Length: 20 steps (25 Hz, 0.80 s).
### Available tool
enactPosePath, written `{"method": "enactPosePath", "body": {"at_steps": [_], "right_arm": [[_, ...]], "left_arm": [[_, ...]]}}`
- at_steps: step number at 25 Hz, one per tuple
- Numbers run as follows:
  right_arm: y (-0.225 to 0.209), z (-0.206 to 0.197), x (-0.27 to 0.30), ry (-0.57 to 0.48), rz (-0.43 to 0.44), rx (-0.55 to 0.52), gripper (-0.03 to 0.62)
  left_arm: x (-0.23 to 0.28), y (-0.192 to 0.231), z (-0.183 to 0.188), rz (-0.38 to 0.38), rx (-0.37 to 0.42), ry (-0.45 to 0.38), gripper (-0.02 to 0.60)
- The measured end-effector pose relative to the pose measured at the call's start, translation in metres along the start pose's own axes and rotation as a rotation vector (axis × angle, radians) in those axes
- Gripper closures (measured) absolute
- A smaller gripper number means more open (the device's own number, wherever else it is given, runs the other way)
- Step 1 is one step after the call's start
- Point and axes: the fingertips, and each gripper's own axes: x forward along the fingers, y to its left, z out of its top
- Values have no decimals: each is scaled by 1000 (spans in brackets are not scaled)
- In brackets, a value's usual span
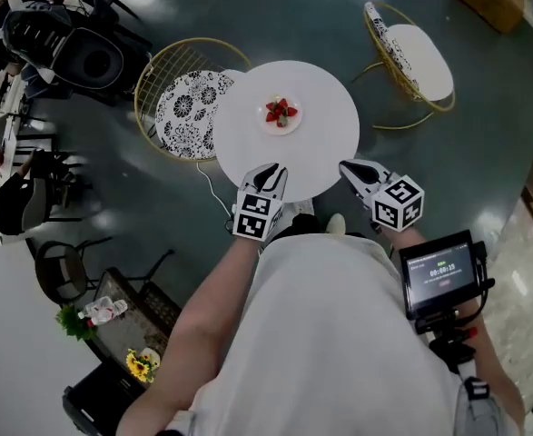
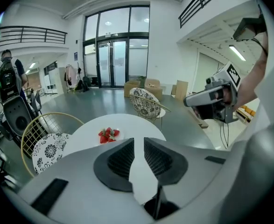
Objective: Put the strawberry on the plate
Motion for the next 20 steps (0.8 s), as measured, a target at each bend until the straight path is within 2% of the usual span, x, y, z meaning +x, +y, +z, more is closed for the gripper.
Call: {"method": "enactPosePath", "body": {"at_steps": [6,12,20], "right_arm": [[8,12,2,-22,25,-23,588],[20,25,5,-42,48,-51,588],[30,34,3,-56,64,-93,588]], "left_arm": [[-23,-2,10,7,-70,-100,574],[-49,-12,26,-47,-122,-232,575],[-65,-9,29,-56,-172,-306,575]]}}
